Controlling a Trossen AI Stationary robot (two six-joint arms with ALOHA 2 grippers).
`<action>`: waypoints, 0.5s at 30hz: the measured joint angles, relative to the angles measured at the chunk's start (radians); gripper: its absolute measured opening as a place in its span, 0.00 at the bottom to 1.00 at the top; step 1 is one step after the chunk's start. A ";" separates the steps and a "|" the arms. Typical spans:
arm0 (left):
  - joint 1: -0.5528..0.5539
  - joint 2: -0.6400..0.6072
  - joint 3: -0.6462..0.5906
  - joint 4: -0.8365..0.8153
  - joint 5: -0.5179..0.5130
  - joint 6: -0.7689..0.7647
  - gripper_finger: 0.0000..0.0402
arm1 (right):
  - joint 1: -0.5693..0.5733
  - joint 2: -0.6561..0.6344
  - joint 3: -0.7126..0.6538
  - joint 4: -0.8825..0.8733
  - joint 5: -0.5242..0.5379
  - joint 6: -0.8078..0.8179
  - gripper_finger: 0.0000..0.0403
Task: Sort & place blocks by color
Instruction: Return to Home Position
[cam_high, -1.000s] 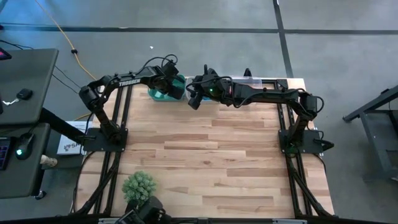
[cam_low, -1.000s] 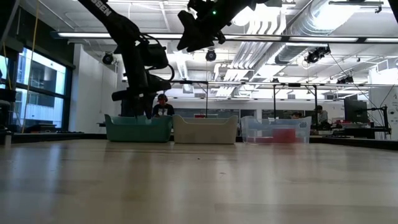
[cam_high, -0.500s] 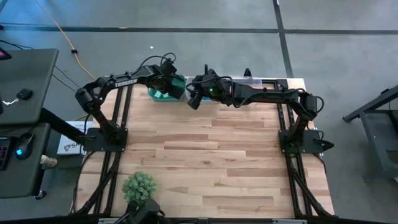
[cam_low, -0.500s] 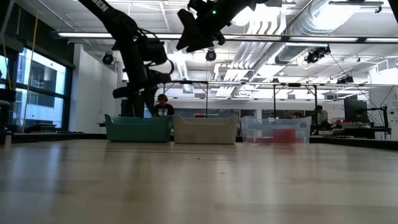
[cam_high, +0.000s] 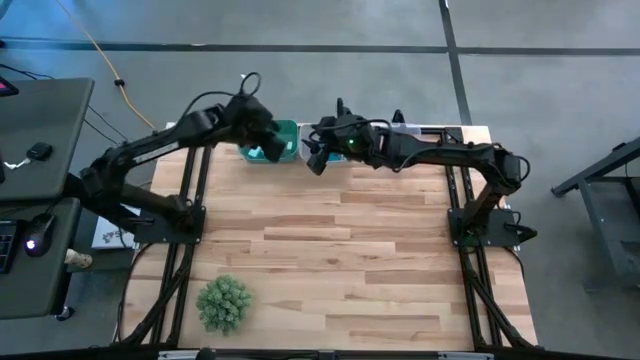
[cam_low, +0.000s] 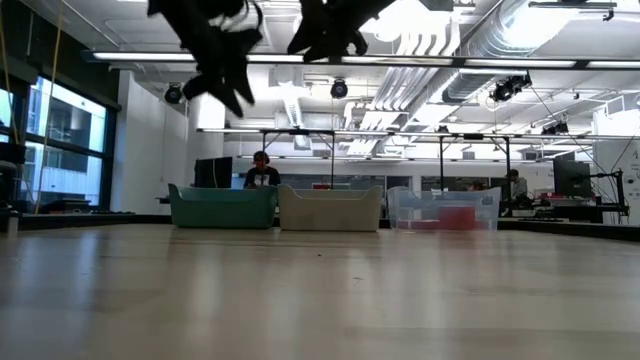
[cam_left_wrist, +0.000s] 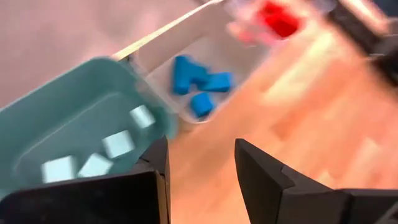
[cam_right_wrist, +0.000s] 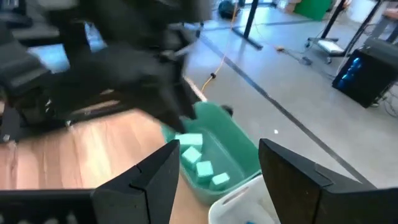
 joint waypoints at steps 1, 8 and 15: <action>-0.023 -0.025 0.000 0.002 0.000 0.001 0.25 | -0.001 -0.006 0.000 0.007 0.003 0.000 0.52; -0.201 -0.172 -0.014 0.026 0.003 0.049 0.25 | -0.004 -0.022 0.000 0.015 0.004 -0.001 0.52; -0.360 -0.381 -0.178 0.125 0.003 0.042 0.25 | -0.001 -0.022 0.000 0.034 0.003 0.000 0.52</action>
